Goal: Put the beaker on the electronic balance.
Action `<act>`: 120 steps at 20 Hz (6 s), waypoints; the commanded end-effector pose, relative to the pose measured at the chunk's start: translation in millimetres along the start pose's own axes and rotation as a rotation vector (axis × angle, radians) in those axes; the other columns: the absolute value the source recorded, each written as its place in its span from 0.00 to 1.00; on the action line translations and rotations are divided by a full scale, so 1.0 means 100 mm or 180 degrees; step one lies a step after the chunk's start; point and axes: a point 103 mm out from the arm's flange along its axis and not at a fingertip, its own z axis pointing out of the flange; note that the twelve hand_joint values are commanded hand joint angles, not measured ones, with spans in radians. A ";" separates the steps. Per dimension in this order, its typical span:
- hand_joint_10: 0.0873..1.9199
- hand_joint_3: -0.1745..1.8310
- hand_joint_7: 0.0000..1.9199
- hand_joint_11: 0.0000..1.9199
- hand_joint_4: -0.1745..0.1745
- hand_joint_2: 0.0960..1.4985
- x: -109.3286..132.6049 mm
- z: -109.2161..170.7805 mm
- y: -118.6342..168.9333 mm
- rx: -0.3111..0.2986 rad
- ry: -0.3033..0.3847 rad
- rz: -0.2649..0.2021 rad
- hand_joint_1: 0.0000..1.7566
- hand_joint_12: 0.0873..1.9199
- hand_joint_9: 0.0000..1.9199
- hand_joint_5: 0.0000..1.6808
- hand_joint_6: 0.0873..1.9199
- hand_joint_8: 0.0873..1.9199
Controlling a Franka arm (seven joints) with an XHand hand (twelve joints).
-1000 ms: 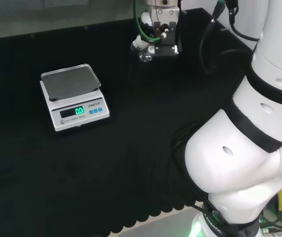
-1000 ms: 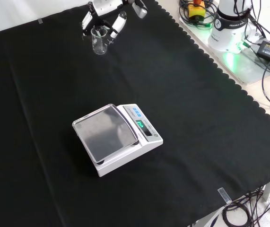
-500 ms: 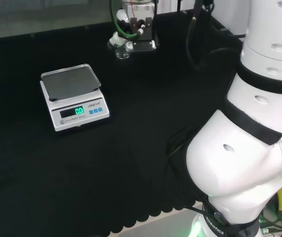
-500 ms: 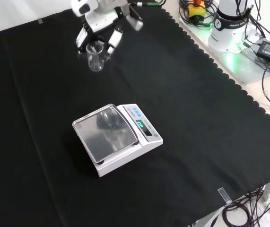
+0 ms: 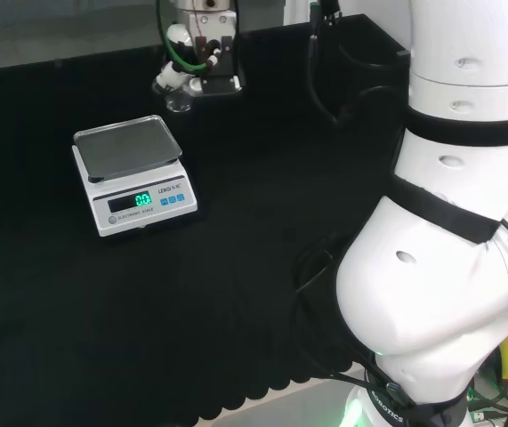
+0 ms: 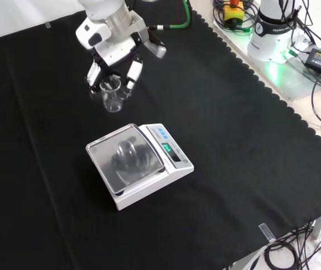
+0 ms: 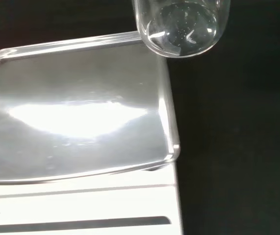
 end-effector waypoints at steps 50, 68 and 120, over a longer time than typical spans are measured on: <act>0.16 0.00 0.38 0.82 0.00 0.75 0.76 0.80 0.54 0.0315 -0.0070 -0.0345 0.64 0.26 0.70 0.34 0.39 0.42; 0.17 0.00 0.38 0.81 0.00 0.75 0.84 0.99 0.72 0.0281 -0.0188 -0.0256 0.63 0.26 0.69 0.34 0.39 0.42; 0.43 0.05 0.18 0.23 0.28 0.55 0.04 0.04 -0.44 -0.0255 -0.0160 -0.0001 0.27 0.70 0.15 0.22 0.18 0.41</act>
